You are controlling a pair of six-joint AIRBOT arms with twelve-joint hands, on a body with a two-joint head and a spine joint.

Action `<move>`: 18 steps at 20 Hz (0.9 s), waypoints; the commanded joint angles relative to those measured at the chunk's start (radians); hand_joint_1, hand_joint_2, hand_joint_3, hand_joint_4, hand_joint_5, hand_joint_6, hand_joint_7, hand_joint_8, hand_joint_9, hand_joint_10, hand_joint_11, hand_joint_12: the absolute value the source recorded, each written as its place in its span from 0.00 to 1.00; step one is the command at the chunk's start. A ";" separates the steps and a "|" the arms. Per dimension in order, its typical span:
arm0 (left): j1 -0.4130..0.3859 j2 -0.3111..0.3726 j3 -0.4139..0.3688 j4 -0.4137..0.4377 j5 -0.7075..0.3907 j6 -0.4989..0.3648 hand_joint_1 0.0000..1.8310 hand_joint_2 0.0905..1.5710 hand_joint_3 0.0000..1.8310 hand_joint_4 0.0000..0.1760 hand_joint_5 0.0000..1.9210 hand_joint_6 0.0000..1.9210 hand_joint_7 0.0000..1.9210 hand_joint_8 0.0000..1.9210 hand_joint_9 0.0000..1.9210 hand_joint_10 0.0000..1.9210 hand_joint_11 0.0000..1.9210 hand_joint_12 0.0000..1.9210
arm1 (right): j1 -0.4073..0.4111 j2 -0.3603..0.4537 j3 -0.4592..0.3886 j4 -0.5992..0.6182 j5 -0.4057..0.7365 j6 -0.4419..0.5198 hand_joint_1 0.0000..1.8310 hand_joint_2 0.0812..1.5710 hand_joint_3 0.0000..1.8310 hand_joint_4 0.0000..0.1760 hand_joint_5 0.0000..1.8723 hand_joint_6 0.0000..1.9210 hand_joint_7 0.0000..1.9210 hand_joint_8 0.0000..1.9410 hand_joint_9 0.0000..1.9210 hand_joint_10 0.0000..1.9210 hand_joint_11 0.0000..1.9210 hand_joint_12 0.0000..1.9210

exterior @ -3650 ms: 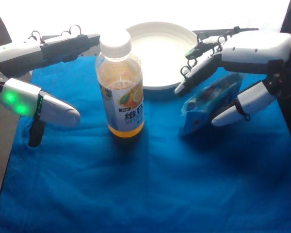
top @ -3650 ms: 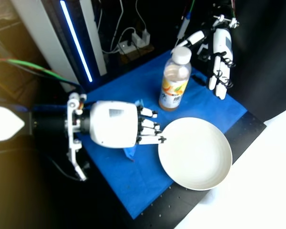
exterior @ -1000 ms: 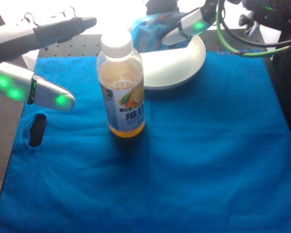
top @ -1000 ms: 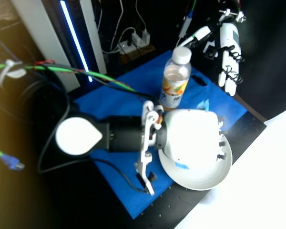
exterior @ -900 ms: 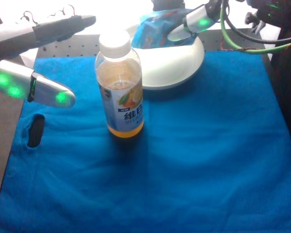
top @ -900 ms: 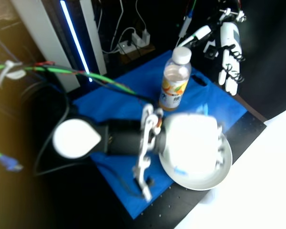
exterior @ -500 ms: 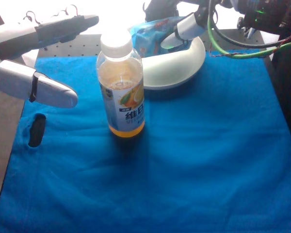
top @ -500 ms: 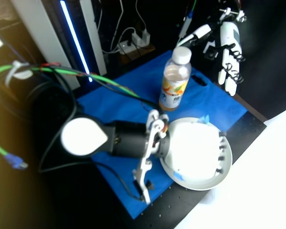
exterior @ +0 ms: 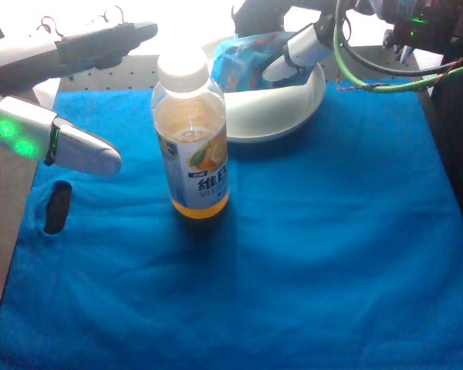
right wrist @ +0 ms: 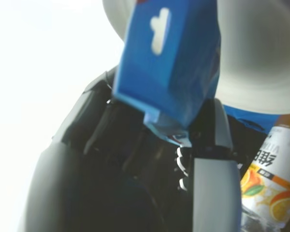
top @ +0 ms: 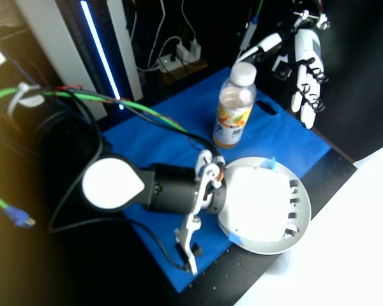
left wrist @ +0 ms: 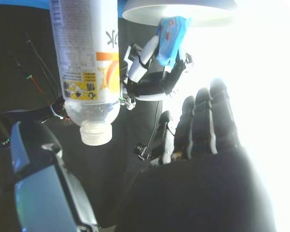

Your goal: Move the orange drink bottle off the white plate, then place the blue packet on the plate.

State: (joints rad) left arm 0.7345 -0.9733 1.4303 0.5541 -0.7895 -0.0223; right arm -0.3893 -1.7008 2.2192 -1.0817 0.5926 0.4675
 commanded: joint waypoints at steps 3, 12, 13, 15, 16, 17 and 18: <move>-0.012 0.004 -0.001 -0.053 -0.093 -0.008 0.38 0.40 0.00 0.91 0.00 0.00 0.02 0.01 0.05 0.01 0.06 0.03 | 0.015 0.004 0.007 0.065 0.049 0.015 0.75 0.63 0.00 0.91 0.14 0.00 0.36 0.02 0.37 0.11 0.14 0.54; 0.006 0.017 -0.005 -0.073 -0.084 -0.008 0.38 0.38 0.00 0.94 0.00 0.00 0.03 0.01 0.04 0.00 0.04 0.02 | 0.012 0.078 -0.008 0.167 0.143 0.070 0.51 0.41 0.00 1.00 0.00 0.00 0.05 0.00 0.07 0.00 0.00 0.12; 0.015 0.020 -0.006 -0.091 -0.091 -0.004 0.38 0.38 0.00 0.88 0.00 0.00 0.04 0.01 0.04 0.00 0.04 0.02 | 0.012 0.099 -0.029 0.196 0.168 0.069 0.50 0.41 0.00 1.00 0.00 0.00 0.05 0.00 0.07 0.00 0.00 0.08; 0.030 0.028 -0.011 -0.124 -0.102 0.011 0.38 0.38 0.00 0.89 0.00 0.00 0.03 0.00 0.03 0.00 0.04 0.02 | 0.012 0.151 -0.091 0.253 0.200 0.048 0.50 0.40 0.00 1.00 0.00 0.00 0.04 0.00 0.03 0.00 0.00 0.07; 0.039 0.034 -0.014 -0.140 -0.109 0.017 0.38 0.38 0.00 0.86 0.00 0.00 0.03 0.00 0.03 0.00 0.04 0.02 | 0.012 0.193 -0.143 0.292 0.209 0.005 0.48 0.40 0.00 1.00 0.00 0.00 0.05 0.00 0.04 0.00 0.00 0.10; 0.050 0.045 -0.021 -0.176 -0.124 0.038 0.38 0.38 0.00 0.86 0.00 0.00 0.02 0.00 0.03 0.00 0.04 0.02 | 0.012 0.245 -0.220 0.340 0.217 -0.063 0.44 0.36 0.00 1.00 0.00 0.00 0.03 0.00 0.04 0.00 0.00 0.13; 0.062 0.058 -0.030 -0.218 -0.147 0.070 0.37 0.38 0.00 0.85 0.00 0.00 0.02 0.00 0.03 0.00 0.04 0.02 | 0.012 0.294 -0.286 0.384 0.233 -0.118 0.44 0.36 0.00 1.00 0.00 0.00 0.01 0.00 0.02 0.00 0.00 0.08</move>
State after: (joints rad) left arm 0.8082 -0.9203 1.3964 0.3923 -0.8204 0.0555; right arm -0.3901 -1.3960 1.9083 -0.7685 0.7498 0.3401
